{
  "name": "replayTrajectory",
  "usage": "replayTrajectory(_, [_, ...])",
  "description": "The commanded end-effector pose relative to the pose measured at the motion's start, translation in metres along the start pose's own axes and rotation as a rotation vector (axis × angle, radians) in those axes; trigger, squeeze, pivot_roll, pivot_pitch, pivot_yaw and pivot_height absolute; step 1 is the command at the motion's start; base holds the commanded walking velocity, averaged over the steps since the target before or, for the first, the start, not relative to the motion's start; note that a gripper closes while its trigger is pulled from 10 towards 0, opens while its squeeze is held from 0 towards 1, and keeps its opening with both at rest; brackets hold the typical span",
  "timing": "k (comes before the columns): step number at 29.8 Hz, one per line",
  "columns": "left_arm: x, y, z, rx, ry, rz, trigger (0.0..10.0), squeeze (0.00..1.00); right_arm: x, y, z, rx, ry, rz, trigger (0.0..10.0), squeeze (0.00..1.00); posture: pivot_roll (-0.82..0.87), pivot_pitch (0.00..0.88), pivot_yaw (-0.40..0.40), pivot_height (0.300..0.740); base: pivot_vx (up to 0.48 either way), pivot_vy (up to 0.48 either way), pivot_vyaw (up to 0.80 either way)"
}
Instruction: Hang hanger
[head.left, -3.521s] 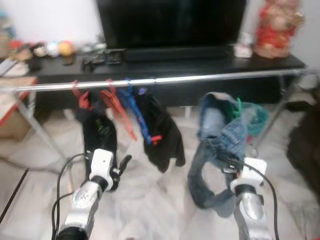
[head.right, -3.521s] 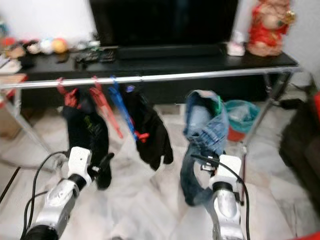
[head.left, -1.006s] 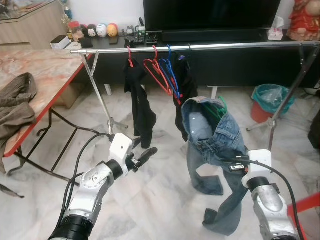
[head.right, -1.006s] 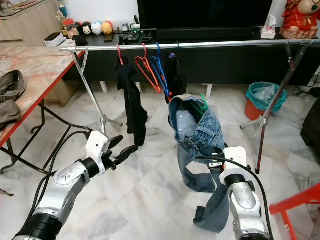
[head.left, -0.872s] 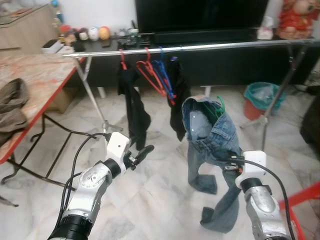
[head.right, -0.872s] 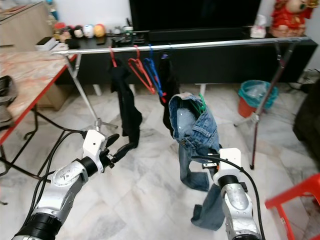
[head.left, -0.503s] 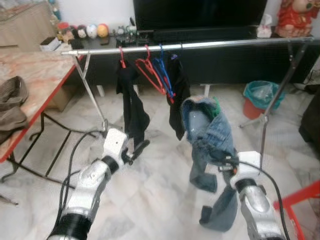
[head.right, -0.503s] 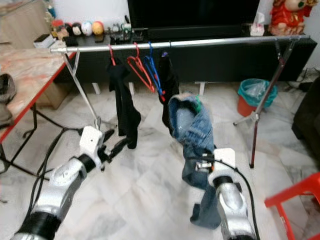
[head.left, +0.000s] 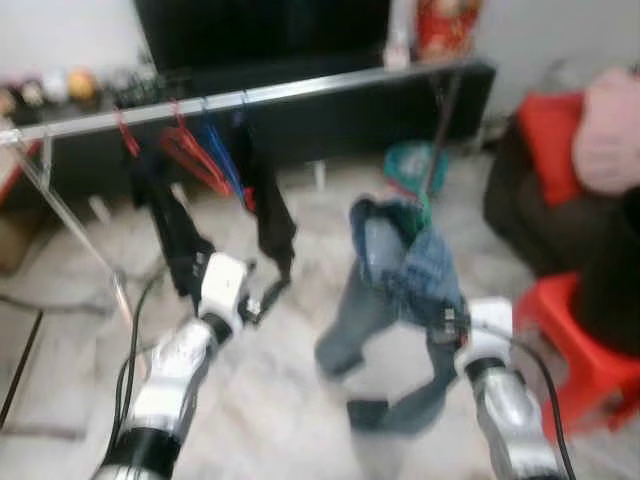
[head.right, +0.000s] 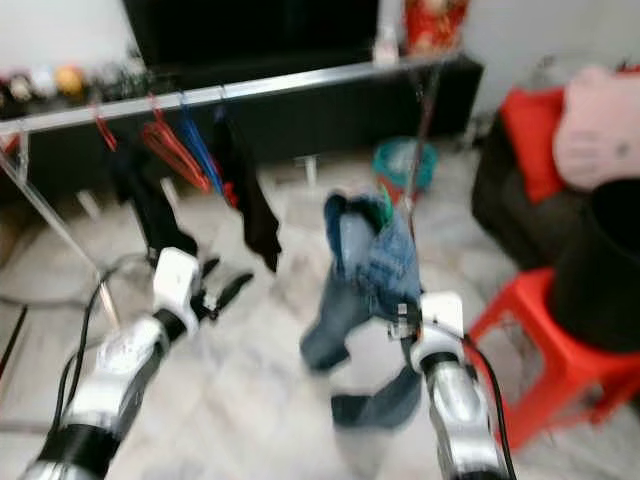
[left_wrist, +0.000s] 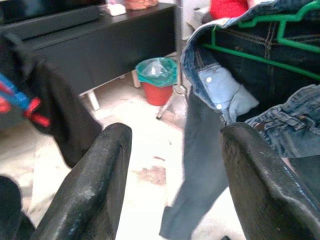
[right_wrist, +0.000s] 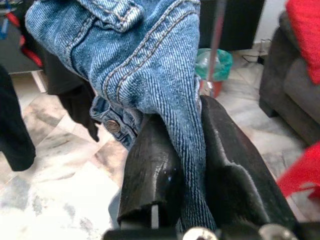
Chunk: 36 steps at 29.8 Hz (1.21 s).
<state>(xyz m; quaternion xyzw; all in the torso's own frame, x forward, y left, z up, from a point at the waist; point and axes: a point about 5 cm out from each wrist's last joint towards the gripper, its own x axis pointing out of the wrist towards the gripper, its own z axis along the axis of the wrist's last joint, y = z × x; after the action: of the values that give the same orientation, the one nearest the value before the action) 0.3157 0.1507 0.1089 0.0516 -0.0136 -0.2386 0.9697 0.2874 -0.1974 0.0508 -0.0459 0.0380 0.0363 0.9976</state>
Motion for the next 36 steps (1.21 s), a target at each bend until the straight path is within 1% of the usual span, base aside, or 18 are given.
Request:
replayTrajectory(1, [0.0005, -0.0022, -0.0007, 0.008, 0.001, -0.002, 10.0, 0.00, 0.0065, -0.0015, 0.0196, -0.011, -0.091, 0.000, 10.0, 0.00, 0.06, 0.011, 0.061, 0.740, 0.000, 0.000, -0.44])
replayTrajectory(5, [0.0006, -0.0009, -0.0009, 0.010, 0.000, 0.005, 10.0, 0.00, 0.0080, 0.0005, 0.0237, -0.025, -0.106, 0.041, 10.0, 0.00, 0.06, 0.012, 0.062, 0.740, 0.000, 0.000, 0.00])
replayTrajectory(9, [0.0003, 0.0006, -0.0015, 0.008, 0.003, 0.003, 10.0, 0.00, 0.0088, -0.0042, 0.0268, -0.039, -0.109, 0.040, 10.0, 0.00, 0.06, 0.009, 0.063, 0.740, 0.000, 0.000, 0.00])
replayTrajectory(16, [0.0017, -0.0012, -0.0047, -0.042, 0.009, 0.017, 10.0, 0.00, 0.0073, -0.0075, 0.0270, -0.040, -0.109, 0.033, 10.0, 0.00, 0.05, 0.009, 0.063, 0.740, 0.000, 0.000, 0.00])
replayTrajectory(18, [0.0018, -0.0012, -0.0051, -0.045, 0.011, 0.018, 10.0, 0.00, 0.0071, -0.0074, 0.0267, -0.040, -0.108, 0.033, 10.0, 0.00, 0.05, 0.009, 0.063, 0.740, 0.000, 0.000, 0.00])
replayTrajectory(21, [0.0018, -0.0010, -0.0056, -0.050, 0.015, 0.017, 10.0, 0.00, 0.0070, -0.0062, 0.0254, -0.025, -0.102, 0.035, 10.0, 0.00, 0.06, 0.009, 0.063, 0.740, 0.000, 0.393, 0.00])
replayTrajectory(22, [0.0017, -0.0009, -0.0058, -0.051, 0.017, 0.017, 10.0, 0.00, 0.0072, -0.0047, 0.0243, 0.008, -0.099, 0.042, 10.0, 0.00, 0.06, 0.009, 0.064, 0.740, 0.000, 0.424, -0.74])
replayTrajectory(23, [0.0017, -0.0008, -0.0059, -0.052, 0.017, 0.018, 10.0, 0.00, 0.0073, -0.0044, 0.0241, 0.016, -0.099, 0.044, 10.0, 0.00, 0.06, 0.009, 0.064, 0.740, 0.000, 0.424, -0.74])
replayTrajectory(25, [0.0016, -0.0008, -0.0060, -0.050, 0.017, 0.018, 10.0, 0.00, 0.0072, -0.0039, 0.0247, -0.011, -0.100, 0.044, 10.0, 0.00, 0.06, 0.009, 0.064, 0.740, 0.000, 0.428, -0.74])
replayTrajectory(27, [0.0016, -0.0008, -0.0059, -0.046, 0.017, 0.017, 10.0, 0.00, 0.0072, -0.0031, 0.0255, -0.013, -0.109, 0.047, 10.0, 0.00, 0.06, 0.009, 0.064, 0.740, 0.000, 0.324, -0.37])
replayTrajectory(29, [0.0018, -0.0018, -0.0049, -0.033, 0.008, 0.008, 10.0, 0.00, 0.0074, -0.0024, 0.0259, -0.018, -0.112, 0.046, 10.0, 0.00, 0.06, 0.009, 0.064, 0.740, 0.000, 0.000, 0.00])
replayTrajectory(36, [0.0017, -0.0034, -0.0051, -0.036, 0.010, 0.002, 10.0, 0.00, 0.0070, -0.0004, 0.0253, -0.021, -0.105, 0.067, 10.0, 0.00, 0.06, 0.009, 0.065, 0.740, 0.000, 0.000, 0.00])
